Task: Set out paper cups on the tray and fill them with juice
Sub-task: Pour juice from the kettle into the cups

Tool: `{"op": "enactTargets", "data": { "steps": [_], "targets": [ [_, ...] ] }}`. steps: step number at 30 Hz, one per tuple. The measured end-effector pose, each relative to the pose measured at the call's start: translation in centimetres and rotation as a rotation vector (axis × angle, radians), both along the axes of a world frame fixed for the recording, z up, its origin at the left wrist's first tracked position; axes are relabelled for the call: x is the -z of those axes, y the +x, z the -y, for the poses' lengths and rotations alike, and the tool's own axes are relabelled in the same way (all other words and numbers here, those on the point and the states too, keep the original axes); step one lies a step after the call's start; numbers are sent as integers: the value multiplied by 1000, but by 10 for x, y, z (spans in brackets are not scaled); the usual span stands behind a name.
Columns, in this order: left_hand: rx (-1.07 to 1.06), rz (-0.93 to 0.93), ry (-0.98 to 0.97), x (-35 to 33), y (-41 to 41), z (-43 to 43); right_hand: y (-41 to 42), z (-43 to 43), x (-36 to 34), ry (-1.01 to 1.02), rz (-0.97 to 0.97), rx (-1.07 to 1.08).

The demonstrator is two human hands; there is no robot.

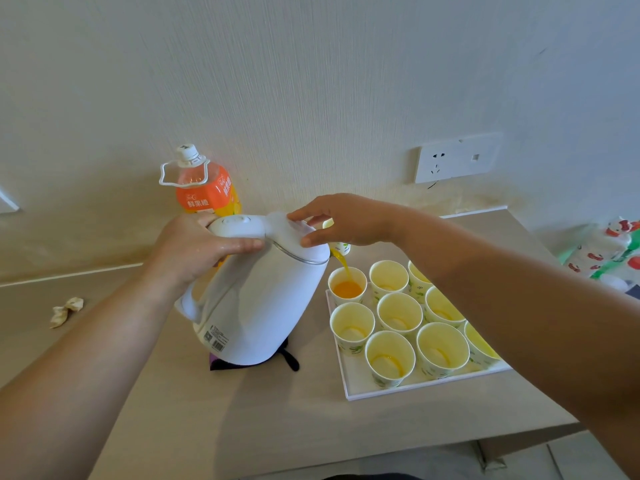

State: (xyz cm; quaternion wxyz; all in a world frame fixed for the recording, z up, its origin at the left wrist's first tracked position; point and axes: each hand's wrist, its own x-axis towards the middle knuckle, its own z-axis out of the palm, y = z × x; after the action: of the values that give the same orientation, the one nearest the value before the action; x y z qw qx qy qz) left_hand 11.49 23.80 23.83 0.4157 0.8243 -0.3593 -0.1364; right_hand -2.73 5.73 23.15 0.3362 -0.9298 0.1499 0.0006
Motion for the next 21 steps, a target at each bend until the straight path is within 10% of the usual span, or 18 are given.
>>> {"op": "enactTargets", "data": {
  "steps": [21],
  "targets": [
    [-23, -14, -2, 0, -6, 2, 1, -1, -2, 5, -14, 4]
  ]
}}
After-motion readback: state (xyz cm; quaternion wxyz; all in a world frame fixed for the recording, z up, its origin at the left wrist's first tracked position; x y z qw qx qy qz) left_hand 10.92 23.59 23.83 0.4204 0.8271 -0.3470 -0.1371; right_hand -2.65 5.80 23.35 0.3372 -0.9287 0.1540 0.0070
